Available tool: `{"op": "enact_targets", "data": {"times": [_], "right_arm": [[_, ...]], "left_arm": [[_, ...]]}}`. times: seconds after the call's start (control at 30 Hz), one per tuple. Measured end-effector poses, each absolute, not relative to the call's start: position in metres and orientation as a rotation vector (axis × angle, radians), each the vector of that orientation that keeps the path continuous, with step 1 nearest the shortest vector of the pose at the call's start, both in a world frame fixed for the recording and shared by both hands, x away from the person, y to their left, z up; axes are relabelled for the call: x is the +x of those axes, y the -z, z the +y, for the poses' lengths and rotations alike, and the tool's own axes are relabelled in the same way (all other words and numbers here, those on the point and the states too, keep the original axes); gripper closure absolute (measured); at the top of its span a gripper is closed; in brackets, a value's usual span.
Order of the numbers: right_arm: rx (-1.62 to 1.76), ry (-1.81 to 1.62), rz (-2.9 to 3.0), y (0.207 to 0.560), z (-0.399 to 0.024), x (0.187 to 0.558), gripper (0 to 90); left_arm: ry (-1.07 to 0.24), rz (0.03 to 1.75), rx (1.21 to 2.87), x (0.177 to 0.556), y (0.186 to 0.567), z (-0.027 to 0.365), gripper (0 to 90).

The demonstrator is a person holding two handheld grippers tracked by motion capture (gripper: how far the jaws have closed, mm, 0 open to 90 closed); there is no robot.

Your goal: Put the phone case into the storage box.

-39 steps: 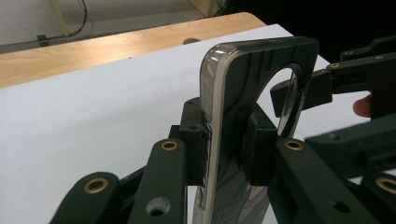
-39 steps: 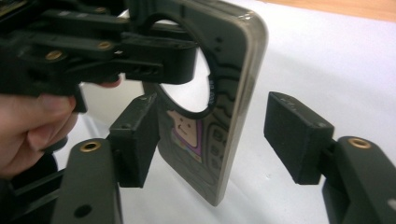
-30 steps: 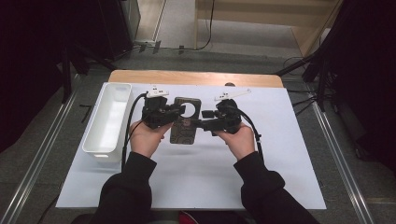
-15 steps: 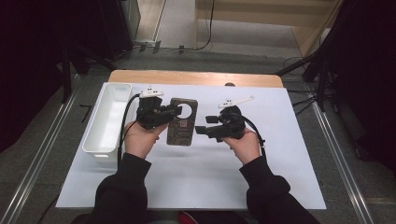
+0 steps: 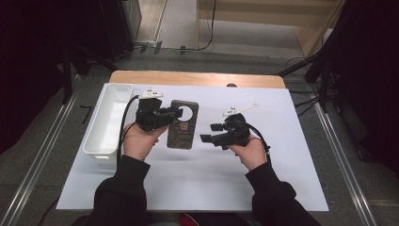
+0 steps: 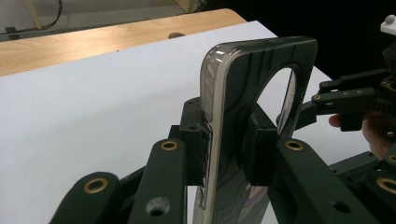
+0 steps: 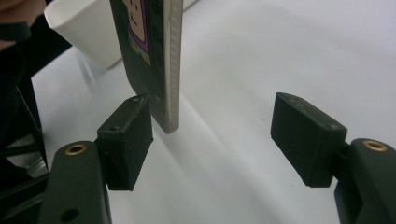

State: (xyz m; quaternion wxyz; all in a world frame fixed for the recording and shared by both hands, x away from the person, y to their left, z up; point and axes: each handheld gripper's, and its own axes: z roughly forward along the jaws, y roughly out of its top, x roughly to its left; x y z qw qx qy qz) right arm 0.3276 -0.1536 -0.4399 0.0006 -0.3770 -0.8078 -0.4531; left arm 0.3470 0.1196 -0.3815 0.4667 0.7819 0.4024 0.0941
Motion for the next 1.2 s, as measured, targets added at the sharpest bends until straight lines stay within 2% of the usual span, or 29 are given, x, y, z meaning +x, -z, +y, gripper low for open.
{"op": "enact_targets", "data": {"times": [1.2], "right_arm": [[-1.196, 1.407, -2.540, 0.458, -0.197, 0.289, 27.4]], "left_arm": [[-0.194, 0.975, 1.880, 0.345, 0.377, 0.134, 73.1]]}}
